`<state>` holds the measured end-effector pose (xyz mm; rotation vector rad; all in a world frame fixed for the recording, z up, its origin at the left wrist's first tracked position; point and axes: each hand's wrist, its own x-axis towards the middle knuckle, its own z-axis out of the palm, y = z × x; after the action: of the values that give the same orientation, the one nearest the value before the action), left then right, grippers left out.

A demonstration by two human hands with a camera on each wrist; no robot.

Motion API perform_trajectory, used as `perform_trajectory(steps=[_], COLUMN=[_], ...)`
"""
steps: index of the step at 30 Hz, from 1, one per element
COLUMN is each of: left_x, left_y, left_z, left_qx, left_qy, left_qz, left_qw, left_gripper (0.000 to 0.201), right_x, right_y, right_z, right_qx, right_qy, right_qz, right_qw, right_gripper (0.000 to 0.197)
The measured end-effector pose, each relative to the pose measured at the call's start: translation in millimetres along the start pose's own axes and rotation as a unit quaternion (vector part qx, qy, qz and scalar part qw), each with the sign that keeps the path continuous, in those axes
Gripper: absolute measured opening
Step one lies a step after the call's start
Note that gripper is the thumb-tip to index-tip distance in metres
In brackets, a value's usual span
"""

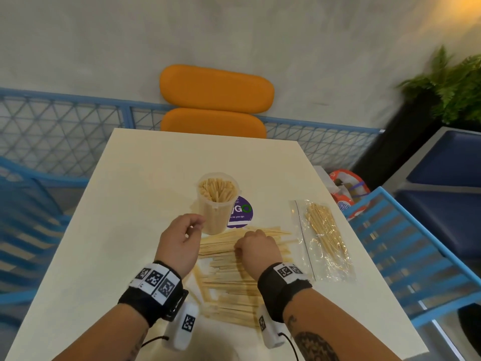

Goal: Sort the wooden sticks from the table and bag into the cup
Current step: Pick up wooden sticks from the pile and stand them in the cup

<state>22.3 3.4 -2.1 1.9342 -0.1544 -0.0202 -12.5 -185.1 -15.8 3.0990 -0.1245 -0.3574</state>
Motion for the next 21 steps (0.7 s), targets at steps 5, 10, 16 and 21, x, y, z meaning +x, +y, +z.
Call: perform_trajectory(steps=[5, 10, 16, 21], left_x=[-7.3, -9.4, -22.3, -25.5], left_y=[-10.2, -12.7, 17.6, 33.8], left_z=[-4.5, 0.8, 37.1, 56.9], left_qx=[-0.041, -0.129, -0.232, -0.379], left_qy=[-0.001, -0.005, -0.133, -0.159], left_qz=[-0.048, -0.093, -0.135, -0.183], left_qw=[0.998, 0.987, 0.954, 0.893], left_gripper=[0.024, 0.024, 0.012, 0.024], right_x=[-6.2, -20.7, -56.4, -66.5], right_y=[8.1, 30.9, 15.6, 0.7], right_z=[-12.4, -32.3, -43.4, -33.6], right_qx=[-0.011, 0.164, 0.438, 0.518], right_qy=[0.026, 0.048, 0.065, 0.033], right_qz=[0.021, 0.116, 0.097, 0.088], right_qw=[0.999, 0.978, 0.891, 0.85], right_gripper=[0.037, 0.022, 0.018, 0.017])
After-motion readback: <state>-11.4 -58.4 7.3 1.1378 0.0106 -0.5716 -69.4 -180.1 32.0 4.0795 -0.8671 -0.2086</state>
